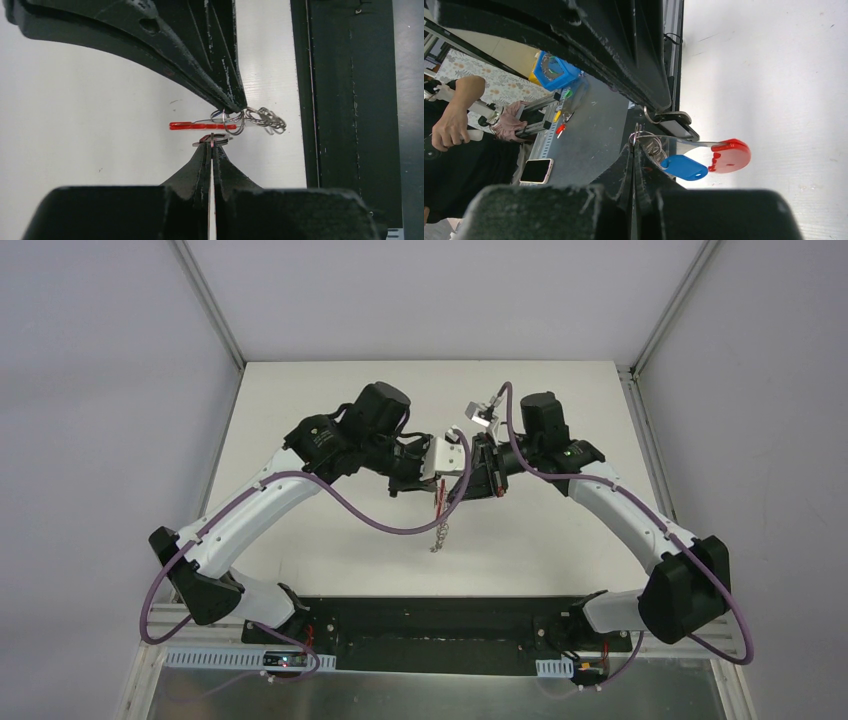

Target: Put the keys on the keyring

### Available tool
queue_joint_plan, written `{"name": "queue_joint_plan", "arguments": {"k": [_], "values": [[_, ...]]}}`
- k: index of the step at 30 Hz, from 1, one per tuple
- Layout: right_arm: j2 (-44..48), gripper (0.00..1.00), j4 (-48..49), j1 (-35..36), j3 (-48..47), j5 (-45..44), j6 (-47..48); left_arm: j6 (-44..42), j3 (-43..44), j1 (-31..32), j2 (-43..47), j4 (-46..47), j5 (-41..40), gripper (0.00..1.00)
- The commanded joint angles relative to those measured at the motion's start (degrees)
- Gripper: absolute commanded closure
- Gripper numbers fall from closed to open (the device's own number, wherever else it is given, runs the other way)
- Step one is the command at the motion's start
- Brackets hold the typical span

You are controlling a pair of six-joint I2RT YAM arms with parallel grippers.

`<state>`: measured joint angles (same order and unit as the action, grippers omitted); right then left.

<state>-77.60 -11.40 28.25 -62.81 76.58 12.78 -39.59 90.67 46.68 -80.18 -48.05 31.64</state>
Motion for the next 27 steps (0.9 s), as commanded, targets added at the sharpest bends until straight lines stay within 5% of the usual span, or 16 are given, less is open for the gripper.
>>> {"name": "queue_joint_plan", "arguments": {"k": [1, 27], "values": [[-0.34, 1.00, 4.05, 0.45, -3.38, 3.55, -2.03, -3.21, -0.16, 0.93, 1.96, -1.60, 3.69, 1.00], [-0.32, 1.00, 6.06, 0.79, -1.64, 4.05, -3.58, -4.22, 2.68, 1.49, 0.64, -3.56, 4.64, 1.00]]}}
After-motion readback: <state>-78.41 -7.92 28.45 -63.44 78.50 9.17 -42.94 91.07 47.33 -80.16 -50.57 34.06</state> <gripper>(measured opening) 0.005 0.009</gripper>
